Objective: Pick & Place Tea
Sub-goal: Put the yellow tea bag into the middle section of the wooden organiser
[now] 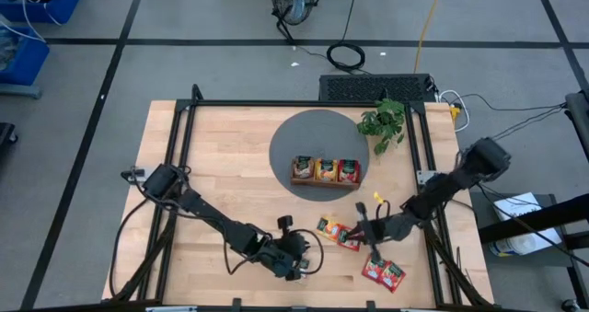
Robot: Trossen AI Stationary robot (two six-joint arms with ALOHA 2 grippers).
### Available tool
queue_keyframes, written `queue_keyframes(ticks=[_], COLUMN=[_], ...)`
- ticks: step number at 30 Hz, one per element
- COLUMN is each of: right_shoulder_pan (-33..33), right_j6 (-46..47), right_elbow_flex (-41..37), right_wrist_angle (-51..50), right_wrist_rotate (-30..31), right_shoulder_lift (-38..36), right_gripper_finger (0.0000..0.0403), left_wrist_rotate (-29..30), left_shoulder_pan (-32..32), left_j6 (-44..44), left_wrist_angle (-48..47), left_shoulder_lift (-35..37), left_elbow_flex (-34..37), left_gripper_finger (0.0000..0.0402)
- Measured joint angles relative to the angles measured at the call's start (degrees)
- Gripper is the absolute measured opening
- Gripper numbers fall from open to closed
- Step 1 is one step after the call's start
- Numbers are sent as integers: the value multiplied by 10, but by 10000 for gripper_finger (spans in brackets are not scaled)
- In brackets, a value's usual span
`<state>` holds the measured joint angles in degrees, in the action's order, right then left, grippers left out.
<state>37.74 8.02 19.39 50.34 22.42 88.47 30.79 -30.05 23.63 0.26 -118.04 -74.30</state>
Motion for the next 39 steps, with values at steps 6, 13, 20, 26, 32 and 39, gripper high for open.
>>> queue_keyframes(ticks=[6, 13, 20, 26, 32, 39], right_shoulder_pan=[-40, -102, -130, -130, -129, -122], right_j6=[-27, 25, 62, 37, 59, 114], right_elbow_flex=[60, 122, 149, 148, 148, 147], right_wrist_angle=[-9, -116, -153, -130, -132, -94], right_wrist_rotate=[75, 74, 45, -2, -2, -2], right_shoulder_lift=[77, 130, 163, 164, 164, 165], right_gripper_finger=[0, 0, 0, 0, 0, 0], left_wrist_rotate=[-17, -24, -24, -24, -24, -24], left_shoulder_pan=[16, 15, 14, 14, 14, 14], left_j6=[8, 7, 5, 4, 5, 6], left_wrist_angle=[7, 22, 31, 33, 33, 34], left_shoulder_lift=[-30, -43, -43, -43, -43, -43], left_elbow_flex=[0, 0, 0, 0, 0, 0], left_gripper_finger=[42, 42, 42, 42, 42, 42])
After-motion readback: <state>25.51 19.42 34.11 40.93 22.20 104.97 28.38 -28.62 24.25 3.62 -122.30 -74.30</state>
